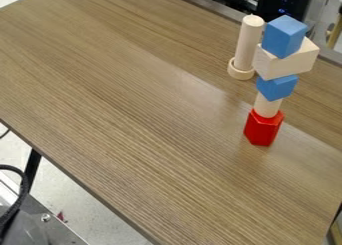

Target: Move the cylinder to the left of table

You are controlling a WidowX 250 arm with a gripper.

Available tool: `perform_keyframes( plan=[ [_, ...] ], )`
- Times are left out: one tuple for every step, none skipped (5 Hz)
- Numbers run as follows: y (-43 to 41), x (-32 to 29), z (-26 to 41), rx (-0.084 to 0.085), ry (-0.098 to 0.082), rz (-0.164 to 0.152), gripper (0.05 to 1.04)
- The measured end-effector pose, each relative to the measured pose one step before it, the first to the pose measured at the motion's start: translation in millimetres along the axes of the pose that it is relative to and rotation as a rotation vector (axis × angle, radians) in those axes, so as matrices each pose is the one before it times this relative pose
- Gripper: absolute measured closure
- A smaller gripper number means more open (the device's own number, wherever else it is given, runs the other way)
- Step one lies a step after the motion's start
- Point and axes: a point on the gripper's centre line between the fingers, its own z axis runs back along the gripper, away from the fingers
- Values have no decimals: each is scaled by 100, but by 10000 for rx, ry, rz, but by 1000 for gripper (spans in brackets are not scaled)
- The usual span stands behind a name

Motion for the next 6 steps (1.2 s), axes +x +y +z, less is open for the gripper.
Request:
perform_keyframes(
  plan=[
    [829,491,-1303,50,7,398,83],
    [976,602,-1386,43,-129,389,83],
    [791,415,-1791,58,19,371,83],
    [501,443,-1429,26,-81,234,83],
    [410,-53,-1685,-27,224,145,83],
    [96,259,-1486,3,2,-70,83]
  ],
)
